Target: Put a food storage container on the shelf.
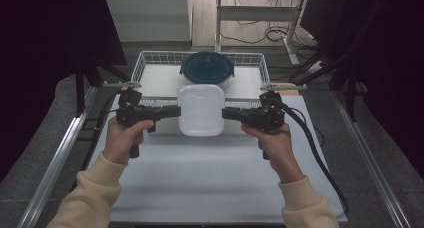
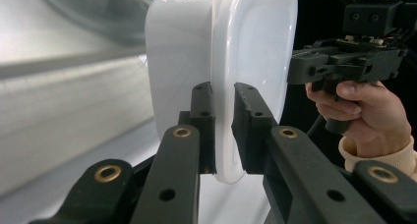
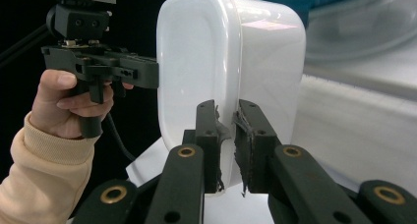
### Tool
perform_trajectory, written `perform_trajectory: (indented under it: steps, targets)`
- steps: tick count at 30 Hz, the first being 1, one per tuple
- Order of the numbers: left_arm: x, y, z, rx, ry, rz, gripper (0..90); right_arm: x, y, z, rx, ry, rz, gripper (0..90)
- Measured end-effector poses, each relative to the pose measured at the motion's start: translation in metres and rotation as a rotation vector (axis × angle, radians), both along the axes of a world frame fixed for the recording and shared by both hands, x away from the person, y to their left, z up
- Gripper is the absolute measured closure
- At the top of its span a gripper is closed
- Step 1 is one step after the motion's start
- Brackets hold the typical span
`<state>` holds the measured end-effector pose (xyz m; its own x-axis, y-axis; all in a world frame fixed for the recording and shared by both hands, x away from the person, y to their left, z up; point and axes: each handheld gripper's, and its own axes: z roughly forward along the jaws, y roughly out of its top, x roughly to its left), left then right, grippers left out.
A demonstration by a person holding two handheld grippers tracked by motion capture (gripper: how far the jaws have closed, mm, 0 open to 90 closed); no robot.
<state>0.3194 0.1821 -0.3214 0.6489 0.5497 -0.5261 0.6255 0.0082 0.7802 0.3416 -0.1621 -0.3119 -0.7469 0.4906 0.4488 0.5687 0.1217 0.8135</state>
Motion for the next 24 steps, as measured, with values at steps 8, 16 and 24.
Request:
perform_trajectory:
  steps: [8, 16, 24]
  targets:
    - [0.017, 0.001, 0.029, 0.006, -0.024, 0.003, 80.1, 0.015, 0.002, 0.030, 0.003, -0.030, -0.008, 80.1]
    - [0.032, 0.001, 0.044, 0.015, -0.032, 0.012, 79.9, 0.027, 0.004, 0.048, -0.004, -0.051, -0.016, 80.1]
    - [0.046, 0.000, 0.055, 0.024, -0.032, 0.014, 79.8, 0.041, 0.005, 0.058, -0.006, -0.054, -0.022, 80.0]
